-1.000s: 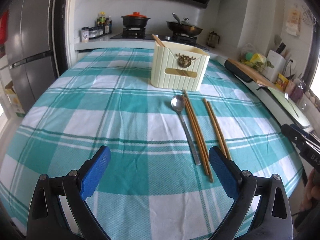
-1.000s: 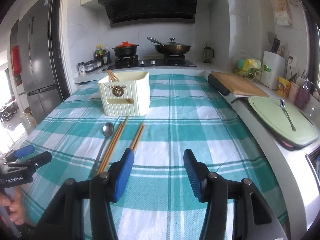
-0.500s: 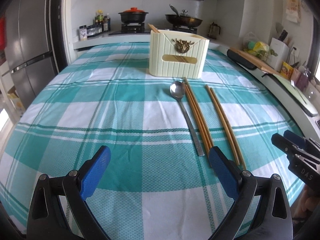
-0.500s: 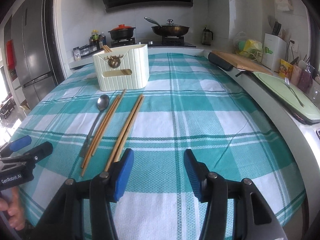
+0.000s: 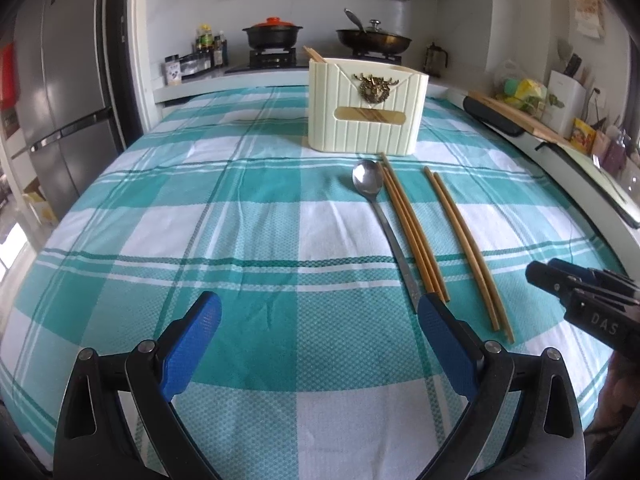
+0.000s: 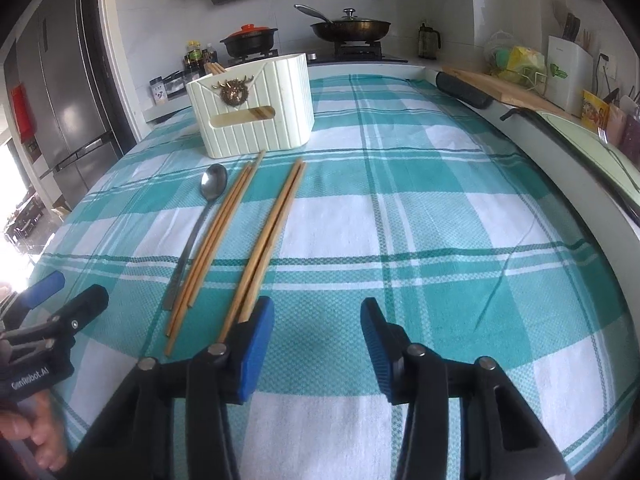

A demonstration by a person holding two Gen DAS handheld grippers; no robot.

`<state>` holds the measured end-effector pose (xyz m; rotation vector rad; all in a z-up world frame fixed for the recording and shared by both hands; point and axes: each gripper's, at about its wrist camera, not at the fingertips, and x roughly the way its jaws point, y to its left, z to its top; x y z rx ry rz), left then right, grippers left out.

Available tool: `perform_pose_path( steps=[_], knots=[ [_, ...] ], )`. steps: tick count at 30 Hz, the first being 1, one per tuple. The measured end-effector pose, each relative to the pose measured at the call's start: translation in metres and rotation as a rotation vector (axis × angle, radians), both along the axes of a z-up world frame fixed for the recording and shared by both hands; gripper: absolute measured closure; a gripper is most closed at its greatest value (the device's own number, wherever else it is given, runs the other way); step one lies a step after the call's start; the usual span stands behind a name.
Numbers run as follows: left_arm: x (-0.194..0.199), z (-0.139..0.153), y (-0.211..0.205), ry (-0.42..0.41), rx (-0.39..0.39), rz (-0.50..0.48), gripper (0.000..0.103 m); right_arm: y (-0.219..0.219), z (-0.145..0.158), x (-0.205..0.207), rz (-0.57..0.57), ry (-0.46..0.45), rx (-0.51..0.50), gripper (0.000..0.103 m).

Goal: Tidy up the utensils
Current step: 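Lower the right tool onto a wooden chopstick and close it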

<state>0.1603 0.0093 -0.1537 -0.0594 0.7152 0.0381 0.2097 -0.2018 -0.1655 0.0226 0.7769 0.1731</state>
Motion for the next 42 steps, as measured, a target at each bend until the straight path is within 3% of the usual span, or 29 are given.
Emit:
perform_pose_path(
  steps=[8,15,22,26,33,38,42],
  knots=[
    [-0.001,-0.001,0.006,0.002,-0.005,0.012,0.004,0.025,-0.007,0.042,0.075,0.069,0.043,0.085],
    [0.0,-0.006,0.012,0.013,-0.017,0.029,0.004,0.039,-0.015,0.063,0.08,0.123,-0.028,0.094],
    [0.006,-0.01,0.01,0.035,-0.02,0.017,0.004,0.047,-0.014,0.076,0.081,0.111,-0.09,0.094],
    [0.011,-0.009,0.014,0.042,-0.033,0.013,0.004,0.034,-0.014,0.076,0.01,0.106,-0.091,0.097],
    [0.057,0.003,0.007,0.054,-0.059,-0.035,0.004,0.013,-0.013,0.059,-0.05,0.108,-0.11,0.097],
    [0.101,-0.005,-0.012,0.086,-0.016,-0.051,0.004,0.005,-0.013,0.053,-0.064,0.1,-0.079,0.095],
    [0.122,-0.023,-0.023,0.147,0.081,-0.026,0.004,0.002,-0.013,0.052,-0.061,0.098,-0.068,0.095]
  ],
)
